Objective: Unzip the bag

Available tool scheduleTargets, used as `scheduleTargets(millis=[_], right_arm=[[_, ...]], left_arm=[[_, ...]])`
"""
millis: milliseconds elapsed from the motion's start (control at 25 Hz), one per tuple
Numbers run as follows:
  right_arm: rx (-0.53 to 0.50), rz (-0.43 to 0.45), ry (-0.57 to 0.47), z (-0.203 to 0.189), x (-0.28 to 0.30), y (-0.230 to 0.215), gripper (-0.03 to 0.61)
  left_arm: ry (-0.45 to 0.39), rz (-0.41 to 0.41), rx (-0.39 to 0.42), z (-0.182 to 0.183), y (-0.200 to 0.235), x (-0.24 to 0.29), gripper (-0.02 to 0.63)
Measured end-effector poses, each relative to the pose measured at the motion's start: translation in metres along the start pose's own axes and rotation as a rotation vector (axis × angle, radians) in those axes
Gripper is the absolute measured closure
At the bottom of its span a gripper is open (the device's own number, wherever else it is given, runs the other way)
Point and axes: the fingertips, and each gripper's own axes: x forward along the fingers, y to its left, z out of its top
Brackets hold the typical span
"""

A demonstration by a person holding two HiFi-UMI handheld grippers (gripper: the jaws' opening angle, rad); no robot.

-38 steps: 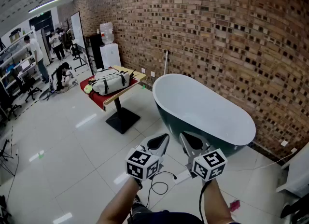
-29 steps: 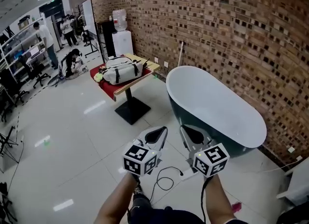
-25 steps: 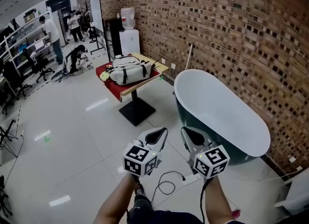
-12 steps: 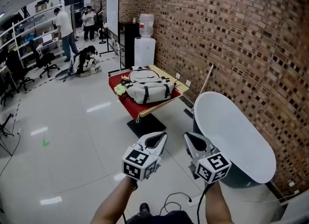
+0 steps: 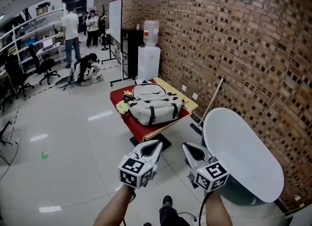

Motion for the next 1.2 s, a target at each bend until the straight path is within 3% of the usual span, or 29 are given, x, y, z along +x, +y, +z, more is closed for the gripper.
scheduleTargets(millis=[600,840,1200], right_arm=[[0.048,0.142,-0.047,0.005,0.167,-0.162,0.574],[0.084,0.186,-0.01,-0.01,0.227,-0.195,0.574],[0.01,0.168,0.084,-0.025,0.328,-0.234,0.574]], left_arm=[[0.094,0.148,0.054,0.007,0.133,0.169,0.611],[0.128,0.186,0.032,-0.004,0.183,0.208,0.611],[0.132,0.183,-0.01,-0.025,0.285,0.261,0.611]])
